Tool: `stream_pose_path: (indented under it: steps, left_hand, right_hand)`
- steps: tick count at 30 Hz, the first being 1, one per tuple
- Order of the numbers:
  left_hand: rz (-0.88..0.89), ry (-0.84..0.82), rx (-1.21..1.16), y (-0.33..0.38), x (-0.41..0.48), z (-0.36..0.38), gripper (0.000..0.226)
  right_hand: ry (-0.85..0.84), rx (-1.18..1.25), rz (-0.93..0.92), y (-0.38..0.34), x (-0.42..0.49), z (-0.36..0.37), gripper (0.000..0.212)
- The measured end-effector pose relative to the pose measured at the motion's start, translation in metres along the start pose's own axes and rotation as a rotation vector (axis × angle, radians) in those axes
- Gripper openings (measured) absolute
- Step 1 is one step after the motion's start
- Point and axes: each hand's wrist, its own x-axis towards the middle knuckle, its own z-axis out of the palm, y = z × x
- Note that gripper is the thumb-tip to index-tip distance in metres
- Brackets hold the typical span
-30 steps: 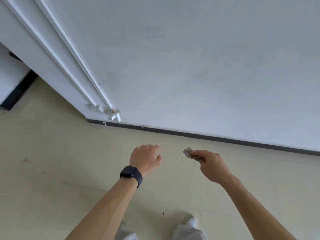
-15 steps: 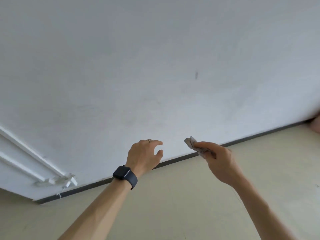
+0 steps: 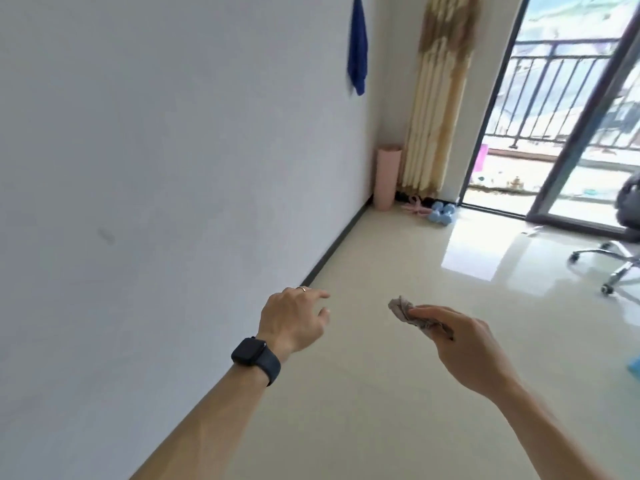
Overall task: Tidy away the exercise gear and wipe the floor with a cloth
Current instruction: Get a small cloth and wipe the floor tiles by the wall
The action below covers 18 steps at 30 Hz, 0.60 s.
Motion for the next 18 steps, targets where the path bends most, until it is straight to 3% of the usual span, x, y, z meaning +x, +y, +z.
stream_pose_path:
  steps: [9, 18]
  left_hand:
    - [0.277, -0.065, 0.017, 0.244, 0.193, 0.042, 0.040]
    - [0.524, -0.177, 0.039, 0.430, 0.338, 0.125, 0.039]
  right_hand:
    - [0.250, -0.073, 0.218, 0.176, 0.056, -0.192, 0.039]
    - [0.398, -0.061, 0.464, 0.315, 0.098, -0.307, 0.043]
